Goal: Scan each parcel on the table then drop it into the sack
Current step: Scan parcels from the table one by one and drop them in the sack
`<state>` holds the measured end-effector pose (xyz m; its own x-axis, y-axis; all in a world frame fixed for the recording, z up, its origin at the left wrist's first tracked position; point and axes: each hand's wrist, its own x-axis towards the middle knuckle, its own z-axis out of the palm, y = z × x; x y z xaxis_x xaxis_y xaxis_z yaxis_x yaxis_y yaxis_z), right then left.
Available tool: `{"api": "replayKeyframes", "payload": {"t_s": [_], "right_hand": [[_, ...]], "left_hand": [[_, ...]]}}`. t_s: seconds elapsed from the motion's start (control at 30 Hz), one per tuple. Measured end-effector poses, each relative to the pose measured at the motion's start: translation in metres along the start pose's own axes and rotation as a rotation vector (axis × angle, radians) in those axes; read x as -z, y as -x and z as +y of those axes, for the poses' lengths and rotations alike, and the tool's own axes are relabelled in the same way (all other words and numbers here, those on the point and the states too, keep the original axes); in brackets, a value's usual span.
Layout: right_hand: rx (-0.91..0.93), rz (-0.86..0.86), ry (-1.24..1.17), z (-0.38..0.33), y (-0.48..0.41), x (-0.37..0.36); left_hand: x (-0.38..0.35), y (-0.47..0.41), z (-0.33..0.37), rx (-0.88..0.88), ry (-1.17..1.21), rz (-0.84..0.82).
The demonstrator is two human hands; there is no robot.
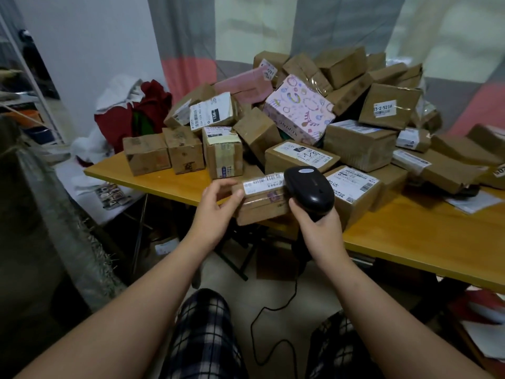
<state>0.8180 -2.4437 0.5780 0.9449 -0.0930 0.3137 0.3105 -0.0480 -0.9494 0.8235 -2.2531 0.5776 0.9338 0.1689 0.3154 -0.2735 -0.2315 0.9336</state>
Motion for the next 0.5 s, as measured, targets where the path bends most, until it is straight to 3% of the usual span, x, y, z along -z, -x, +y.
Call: {"api": "replayKeyframes", "payload": {"t_s": [0.13, 0.27, 0.5], "right_hand": [[-0.073, -0.012, -0.117, 0.004, 0.004, 0.000], [-0.054, -0.042, -0.163, -0.001, -0.002, -0.008], [-0.043, -0.066, -0.215, 0.001, -0.004, -0.029]], "left_hand": [[0.001, -0.003, 0.007, 0.129, 0.042, -0.083], [0.013, -0.011, 0.007, 0.200, -0.104, -0.264], [-0.004, -0.007, 0.001, 0.266, -0.151, -0.138]]}}
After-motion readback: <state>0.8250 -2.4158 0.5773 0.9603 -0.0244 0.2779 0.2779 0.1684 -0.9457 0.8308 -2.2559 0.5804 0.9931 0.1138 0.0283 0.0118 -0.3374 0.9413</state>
